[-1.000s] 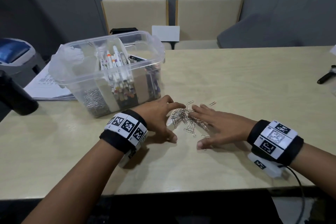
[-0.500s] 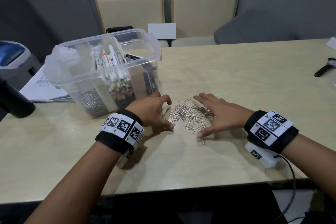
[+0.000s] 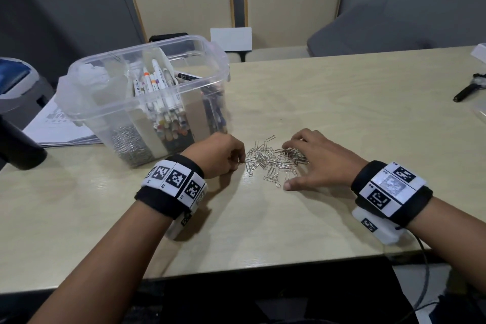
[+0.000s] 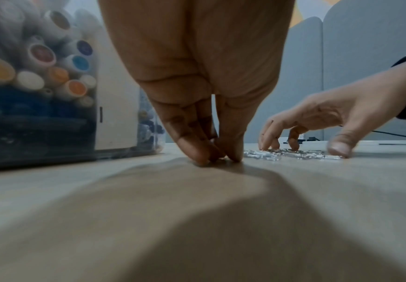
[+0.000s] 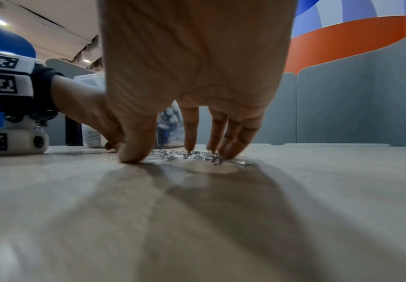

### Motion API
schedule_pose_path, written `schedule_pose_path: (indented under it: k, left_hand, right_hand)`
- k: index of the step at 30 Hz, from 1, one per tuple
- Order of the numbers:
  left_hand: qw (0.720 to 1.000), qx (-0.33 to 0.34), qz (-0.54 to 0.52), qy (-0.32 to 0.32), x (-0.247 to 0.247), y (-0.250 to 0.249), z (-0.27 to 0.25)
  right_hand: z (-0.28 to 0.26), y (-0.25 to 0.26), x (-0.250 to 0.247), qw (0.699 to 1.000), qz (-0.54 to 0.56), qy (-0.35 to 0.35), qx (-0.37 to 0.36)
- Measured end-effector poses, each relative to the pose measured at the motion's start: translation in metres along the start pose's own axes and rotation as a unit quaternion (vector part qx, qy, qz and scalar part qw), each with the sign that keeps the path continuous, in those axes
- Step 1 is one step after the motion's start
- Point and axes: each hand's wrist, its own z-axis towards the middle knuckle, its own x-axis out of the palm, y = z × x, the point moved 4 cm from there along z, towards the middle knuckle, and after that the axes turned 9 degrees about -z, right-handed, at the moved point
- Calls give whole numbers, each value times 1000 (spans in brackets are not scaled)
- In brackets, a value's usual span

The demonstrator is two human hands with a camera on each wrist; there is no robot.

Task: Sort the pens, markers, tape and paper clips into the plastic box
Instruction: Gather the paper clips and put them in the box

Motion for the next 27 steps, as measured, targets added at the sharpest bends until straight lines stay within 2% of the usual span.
schedule_pose_path:
  k: [6,11,14,16,19,23,27]
  left_hand:
    - [999,47,-14,6,1,-14,2]
    - [997,66,-28,-8,1,-27,7]
    - [997,61,-3,-38,0,-26,7]
    - [997,49,34,-45,-1,-23,6]
    - [998,22,65,-2,5,-21,6]
    - [994,21,100,35,15,-20,9]
    - [992,38,114,49,18,-25,15]
  right_hand:
    - [6,8,2,997,66,4,-26]
    - [7,5,-3,995,78,-54,17]
    - [0,0,-2,998,14,-10,67]
    - [-4,-3,-1,995,13,17,97]
    - [-6,-4,2,994,26,23,107]
    - [1,1,1,987,128,-31,88]
    - [1,-4,-9,981,117,-110,110]
